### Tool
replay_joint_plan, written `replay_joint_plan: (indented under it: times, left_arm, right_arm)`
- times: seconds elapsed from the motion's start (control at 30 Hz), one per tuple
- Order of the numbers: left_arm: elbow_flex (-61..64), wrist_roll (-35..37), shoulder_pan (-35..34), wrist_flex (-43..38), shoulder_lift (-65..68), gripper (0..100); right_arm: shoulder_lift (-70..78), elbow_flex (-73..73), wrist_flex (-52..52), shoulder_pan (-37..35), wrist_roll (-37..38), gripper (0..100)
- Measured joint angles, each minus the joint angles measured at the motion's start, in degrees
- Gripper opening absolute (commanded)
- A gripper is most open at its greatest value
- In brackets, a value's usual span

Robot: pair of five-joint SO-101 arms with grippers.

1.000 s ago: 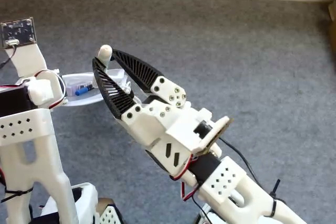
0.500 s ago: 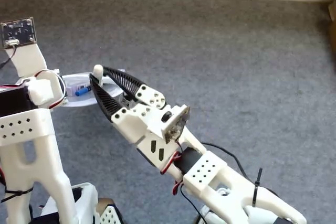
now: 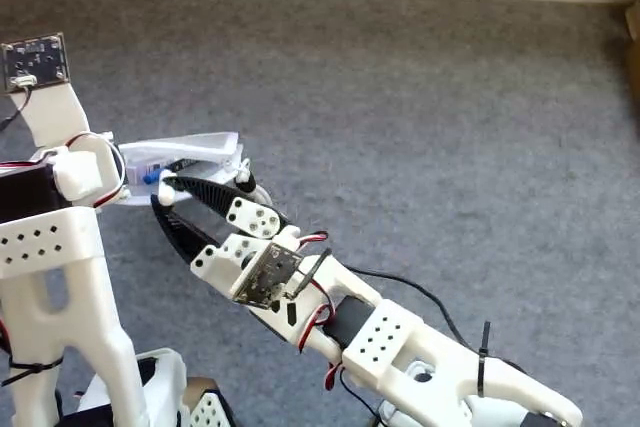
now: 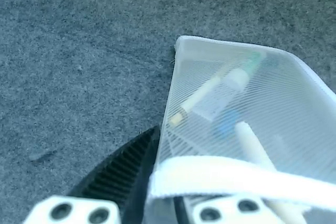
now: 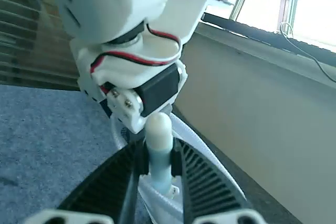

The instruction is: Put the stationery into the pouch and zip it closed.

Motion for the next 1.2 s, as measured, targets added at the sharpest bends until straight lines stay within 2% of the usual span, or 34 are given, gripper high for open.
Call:
replay_joint_plan:
  times: [0.13,0.2,0.97,1.07,1.2]
  left_arm:
    - [0.00,0.00,0.00,0.00,0.00,1]
    - [0.00,0.00,0.00,0.00,0.00,1]
    - [0.88,0.00,0.09,-1.41,0.00,1]
    - [1.67,0.00,0.09,-2.37,0.00,1]
    - [1.76,0.00,0.09,-2.46,0.00,1]
  right_arm:
    - [0.00,0.00,2.02,0.00,0.26,19.3]
    - [0.00,0.00,3.52,0.00,0.26,22.0]
    - [-0.09,0.09,6.24,-2.55,0.26,22.0]
    - [-3.52,0.09,10.29,-2.55,0.26,22.0]
    - [-11.08,0.09,21.27,-2.29,0.26,22.0]
